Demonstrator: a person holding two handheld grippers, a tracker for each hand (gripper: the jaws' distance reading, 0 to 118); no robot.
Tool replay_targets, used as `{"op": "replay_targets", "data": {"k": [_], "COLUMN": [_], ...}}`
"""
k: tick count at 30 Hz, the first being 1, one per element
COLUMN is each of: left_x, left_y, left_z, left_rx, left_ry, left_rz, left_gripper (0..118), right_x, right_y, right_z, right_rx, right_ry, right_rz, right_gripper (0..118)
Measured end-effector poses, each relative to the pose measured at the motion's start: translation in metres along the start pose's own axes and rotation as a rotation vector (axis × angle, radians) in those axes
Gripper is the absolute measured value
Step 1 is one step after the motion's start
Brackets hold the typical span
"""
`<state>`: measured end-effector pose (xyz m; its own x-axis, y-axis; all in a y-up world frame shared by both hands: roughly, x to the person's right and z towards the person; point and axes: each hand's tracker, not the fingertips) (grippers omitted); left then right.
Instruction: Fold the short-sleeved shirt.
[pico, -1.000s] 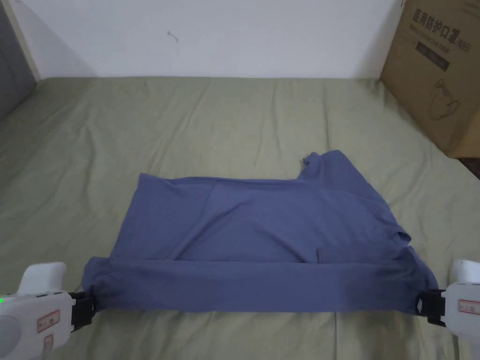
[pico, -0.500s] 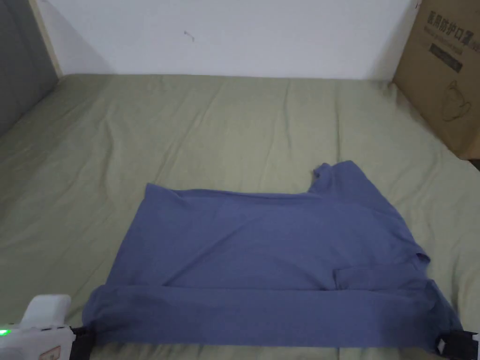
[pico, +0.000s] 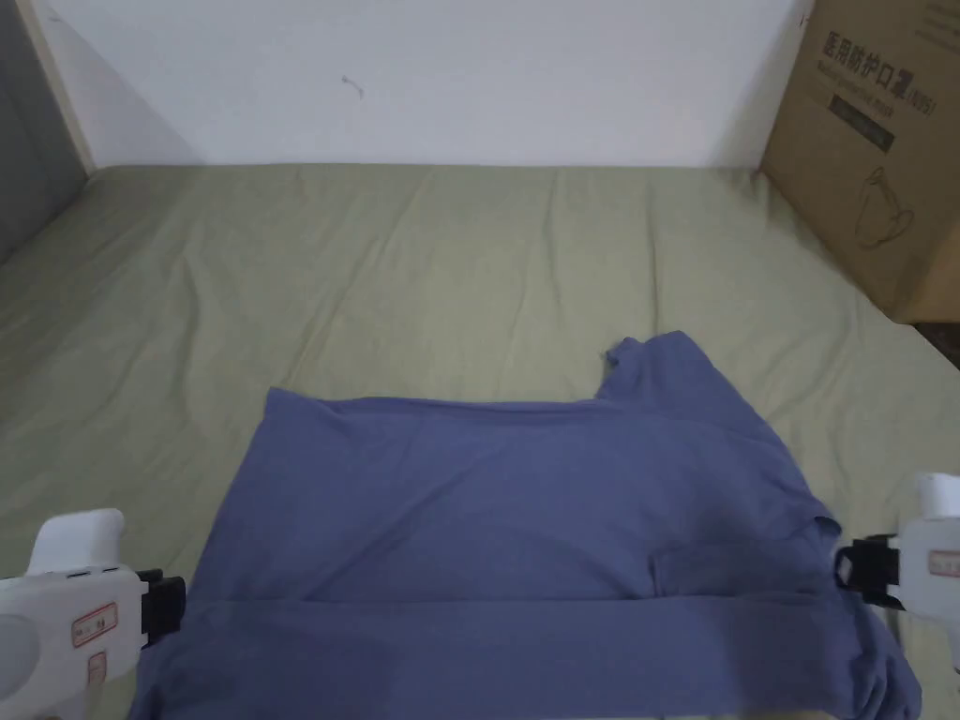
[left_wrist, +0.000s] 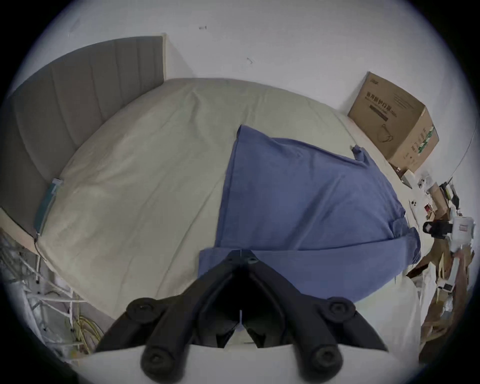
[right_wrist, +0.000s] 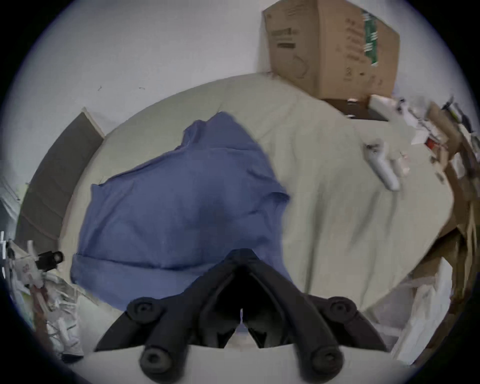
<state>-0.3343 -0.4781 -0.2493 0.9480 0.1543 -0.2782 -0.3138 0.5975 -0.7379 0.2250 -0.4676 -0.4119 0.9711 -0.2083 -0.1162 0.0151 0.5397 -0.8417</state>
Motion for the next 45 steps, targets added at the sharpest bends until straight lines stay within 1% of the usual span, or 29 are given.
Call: {"op": "replay_targets", "data": {"k": [1,2,3,6,7,8,9,10,11,12,13,19,22,23,24,25,26,27,28,29,32,34,35,36,38,39,40,41,45], "left_x": [0.002,0.003,0.006,0.015,0.017,0.020,0.023,0.024,0.027,0.030,0.033,0.039,0.035,0.034,0.032,0.031,0.030,0.029,0.029,0.028,0.024,0.022,0.021,0.020,0.016,0.014,0.014,0.013,0.008], "left_y": [0.002,0.005,0.009,0.030,0.037,0.045,0.052,0.059,0.065,0.070,0.072,0.078,0.078,0.077,0.076,0.076,0.077,0.077,0.077,0.077,0.083,0.092,0.099,0.107,0.122,0.132,0.142,0.153,0.189], "left_z": [-0.005,-0.010,-0.014,-0.028,-0.033,-0.039,-0.045,-0.050,-0.056,-0.062,-0.068,-0.097,-0.107,-0.110,-0.111,-0.113,-0.114,-0.115,-0.115,-0.114,-0.115,-0.118,-0.121,-0.124,-0.134,-0.143,-0.150,-0.159,-0.191], "left_rx": [-0.022,-0.011,-0.006,-0.002,0.001,0.000,-0.001,-0.001,-0.001,-0.001,-0.003,-0.041,-0.066,-0.072,-0.075,-0.079,-0.085,-0.087,-0.087,-0.087,-0.077,-0.073,-0.074,-0.077,-0.044,-0.049,-0.051,-0.051,-0.012], "left_ry": [-0.014,-0.049,-0.051,-0.029,-0.028,-0.030,-0.035,-0.043,-0.048,-0.050,-0.050,-0.063,-0.057,-0.053,-0.054,-0.054,-0.050,-0.049,-0.048,-0.045,-0.047,-0.050,-0.055,-0.067,-0.081,-0.080,-0.073,-0.062,-0.033], "left_rz": [0.020,0.044,0.046,0.012,0.006,0.002,-0.002,-0.005,-0.009,-0.014,-0.017,-0.019,-0.023,-0.020,-0.016,-0.012,-0.010,-0.011,-0.014,-0.015,-0.003,0.001,0.003,-0.001,-0.004,-0.004,-0.001,0.000,0.041], "left_gripper": [0,0,0,0,0,0,0,0,0,0,0,0,0,0,0,0,0,0,0,0,0,0,2,12,69,88,96,95,95], "right_x": [-0.003,-0.009,-0.012,-0.018,-0.018,-0.016,-0.015,-0.016,-0.017,-0.017,-0.017,-0.008,-0.001,0.001,0.000,-0.004,-0.008,-0.011,-0.011,-0.013,-0.014,-0.014,-0.014,-0.013,-0.012,-0.012,-0.012,-0.012,-0.013], "right_y": [0.009,0.021,0.033,0.074,0.088,0.104,0.119,0.130,0.141,0.152,0.161,0.188,0.190,0.188,0.184,0.182,0.183,0.184,0.187,0.188,0.188,0.187,0.188,0.189,0.189,0.189,0.189,0.190,0.189], "right_z": [-0.004,-0.009,-0.014,-0.033,-0.044,-0.058,-0.071,-0.085,-0.100,-0.115,-0.129,-0.196,-0.214,-0.218,-0.221,-0.218,-0.216,-0.213,-0.210,-0.207,-0.203,-0.199,-0.197,-0.195,-0.194,-0.194,-0.194,-0.193,-0.195], "right_rx": [-0.004,0.000,0.011,0.021,0.016,0.008,-0.004,-0.009,-0.025,-0.028,-0.048,-0.127,-0.152,-0.170,-0.192,-0.165,-0.162,-0.159,-0.150,-0.143,-0.139,-0.130,-0.125,-0.122,-0.117,-0.120,-0.121,-0.121,-0.121], "right_ry": [-0.001,-0.022,-0.040,-0.031,-0.029,-0.034,-0.032,-0.041,-0.062,-0.062,-0.082,-0.105,-0.127,-0.111,-0.096,-0.150,-0.127,-0.119,-0.113,-0.111,-0.118,-0.118,-0.116,-0.112,-0.107,-0.107,-0.107,-0.106,-0.107], "right_rz": [0.010,0.045,0.073,0.073,0.068,0.066,0.070,0.077,0.094,0.108,0.109,0.082,0.089,0.088,0.088,0.136,0.150,0.167,0.166,0.156,0.172,0.167,0.161,0.157,0.161,0.165,0.169,0.172,0.188], "right_gripper": [0,0,0,0,7,32,64,84,84,84,84,83,78,73,54,47,42,27,1,1,1,1,1,1,1,1,1,1,1]}}
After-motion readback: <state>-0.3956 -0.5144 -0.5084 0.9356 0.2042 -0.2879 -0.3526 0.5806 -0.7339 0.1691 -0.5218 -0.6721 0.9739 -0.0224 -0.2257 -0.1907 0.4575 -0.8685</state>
